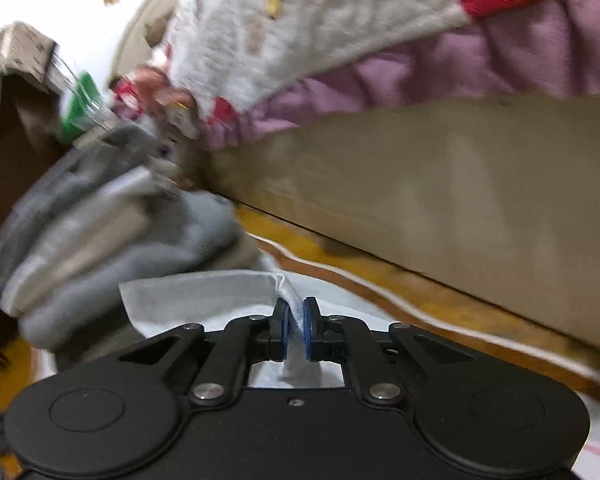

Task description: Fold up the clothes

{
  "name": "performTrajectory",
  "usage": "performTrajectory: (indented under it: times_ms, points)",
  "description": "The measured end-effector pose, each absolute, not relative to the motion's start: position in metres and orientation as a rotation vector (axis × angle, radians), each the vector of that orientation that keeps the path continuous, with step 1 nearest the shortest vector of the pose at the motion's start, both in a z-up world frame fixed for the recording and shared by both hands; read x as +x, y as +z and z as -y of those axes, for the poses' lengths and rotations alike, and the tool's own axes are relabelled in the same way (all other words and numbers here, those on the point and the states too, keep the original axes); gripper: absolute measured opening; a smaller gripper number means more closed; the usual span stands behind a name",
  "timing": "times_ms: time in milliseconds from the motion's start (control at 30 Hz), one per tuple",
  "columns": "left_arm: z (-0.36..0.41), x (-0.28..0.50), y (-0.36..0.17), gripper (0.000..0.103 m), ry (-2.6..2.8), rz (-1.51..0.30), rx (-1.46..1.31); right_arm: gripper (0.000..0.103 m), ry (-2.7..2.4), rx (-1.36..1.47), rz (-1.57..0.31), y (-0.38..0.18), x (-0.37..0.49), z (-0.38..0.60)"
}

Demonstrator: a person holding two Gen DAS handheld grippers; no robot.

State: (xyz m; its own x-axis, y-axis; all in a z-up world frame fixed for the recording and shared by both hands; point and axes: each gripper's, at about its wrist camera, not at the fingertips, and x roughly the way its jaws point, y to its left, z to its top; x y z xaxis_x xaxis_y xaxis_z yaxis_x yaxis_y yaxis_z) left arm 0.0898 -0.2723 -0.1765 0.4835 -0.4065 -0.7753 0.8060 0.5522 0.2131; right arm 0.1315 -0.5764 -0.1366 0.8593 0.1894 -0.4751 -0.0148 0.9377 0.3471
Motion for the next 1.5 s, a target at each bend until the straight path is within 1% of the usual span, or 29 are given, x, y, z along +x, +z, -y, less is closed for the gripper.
performTrajectory:
  times_ms: [67, 100, 133, 167, 200, 233, 367, 467, 567, 633, 733, 800, 833, 867, 900, 933, 967, 1000, 1033, 1067, 1133, 1200, 1267, 1333, 1400, 1433, 1500]
  points:
    - [0.27, 0.098, -0.178, 0.074, -0.777, -0.764, 0.599, 0.008, 0.087, 0.349, -0.56, -0.147, 0.135, 0.581]
    - [0.268, 0.103, -0.178, 0.07, -0.768, -0.783, 0.573, 0.008, 0.08, 0.359, -0.571, -0.152, 0.136, 0.584]
    - [0.266, 0.108, -0.177, 0.054, -0.759, -0.805, 0.539, 0.008, 0.076, 0.365, -0.577, -0.154, 0.137, 0.585]
    - [0.264, 0.114, -0.175, 0.029, -0.75, -0.826, 0.513, 0.008, 0.073, 0.368, -0.582, -0.156, 0.138, 0.585]
    - [0.261, 0.12, -0.171, 0.02, -0.738, -0.838, 0.488, 0.008, 0.075, 0.362, -0.578, -0.156, 0.139, 0.583]
    - [0.258, 0.127, -0.166, 0.017, -0.724, -0.844, 0.459, 0.008, 0.082, 0.36, -0.566, -0.154, 0.139, 0.582]
    - [0.235, 0.16, -0.143, 0.016, -0.634, -0.848, 0.252, 0.008, 0.107, 0.384, -0.476, -0.142, 0.133, 0.582]
    - [0.218, 0.178, -0.142, 0.016, -0.586, -0.886, 0.082, 0.008, 0.072, 0.377, -0.454, -0.138, 0.13, 0.582]
    - [0.223, 0.178, -0.147, 0.016, -0.577, -0.885, 0.11, 0.007, 0.021, 0.327, -0.475, -0.138, 0.13, 0.581]
    - [0.226, 0.176, -0.139, 0.016, -0.595, -0.854, 0.1, 0.007, -0.005, 0.293, -0.483, -0.137, 0.129, 0.579]
    - [0.227, 0.176, -0.124, 0.015, -0.604, -0.807, 0.086, 0.007, 0.01, 0.316, -0.405, -0.125, 0.118, 0.583]
    - [0.23, 0.177, -0.13, 0.015, -0.609, -0.834, 0.118, 0.007, 0.01, 0.313, -0.372, -0.119, 0.116, 0.585]
    - [0.231, 0.178, -0.135, 0.016, -0.612, -0.854, 0.136, 0.007, 0.005, 0.319, -0.394, -0.122, 0.119, 0.587]
    - [0.233, 0.179, -0.14, 0.019, -0.615, -0.874, 0.155, 0.007, -0.002, 0.325, -0.42, -0.127, 0.123, 0.589]
    - [0.234, 0.18, -0.145, 0.02, -0.618, -0.894, 0.173, 0.007, -0.021, 0.331, -0.471, -0.137, 0.128, 0.591]
    - [0.236, 0.179, -0.15, 0.022, -0.617, -0.908, 0.201, 0.007, -0.04, 0.335, -0.523, -0.146, 0.133, 0.593]
    - [0.238, 0.176, -0.153, 0.027, -0.609, -0.906, 0.233, 0.007, -0.06, 0.325, -0.585, -0.156, 0.138, 0.593]
    - [0.238, 0.173, -0.154, 0.028, -0.598, -0.894, 0.262, 0.007, -0.078, 0.313, -0.644, -0.165, 0.142, 0.593]
    - [0.238, 0.172, -0.154, 0.032, -0.573, -0.881, 0.289, 0.007, -0.089, 0.295, -0.688, -0.171, 0.146, 0.592]
    - [0.237, 0.171, -0.153, 0.033, -0.539, -0.866, 0.313, 0.007, -0.1, 0.28, -0.706, -0.174, 0.147, 0.591]
    - [0.228, 0.174, -0.149, 0.033, -0.484, -0.84, 0.312, 0.007, -0.1, 0.278, -0.693, -0.175, 0.147, 0.592]
    - [0.211, 0.179, -0.144, 0.035, -0.471, -0.833, 0.237, 0.008, -0.093, 0.297, -0.665, -0.173, 0.145, 0.594]
    - [0.198, 0.184, -0.143, 0.044, -0.473, -0.842, 0.156, 0.008, -0.079, 0.315, -0.644, -0.171, 0.144, 0.595]
    - [0.188, 0.188, -0.145, 0.045, -0.483, -0.857, 0.082, 0.008, -0.079, 0.311, -0.622, -0.17, 0.143, 0.595]
    - [0.185, 0.19, -0.151, 0.05, -0.507, -0.883, 0.033, 0.008, -0.09, 0.321, -0.641, -0.174, 0.144, 0.595]
    - [0.186, 0.191, -0.155, 0.052, -0.517, -0.899, 0.016, 0.01, -0.099, 0.33, -0.657, -0.177, 0.146, 0.595]
    - [0.188, 0.193, -0.164, 0.052, -0.532, -0.93, -0.013, 0.015, -0.111, 0.379, -0.676, -0.179, 0.148, 0.6]
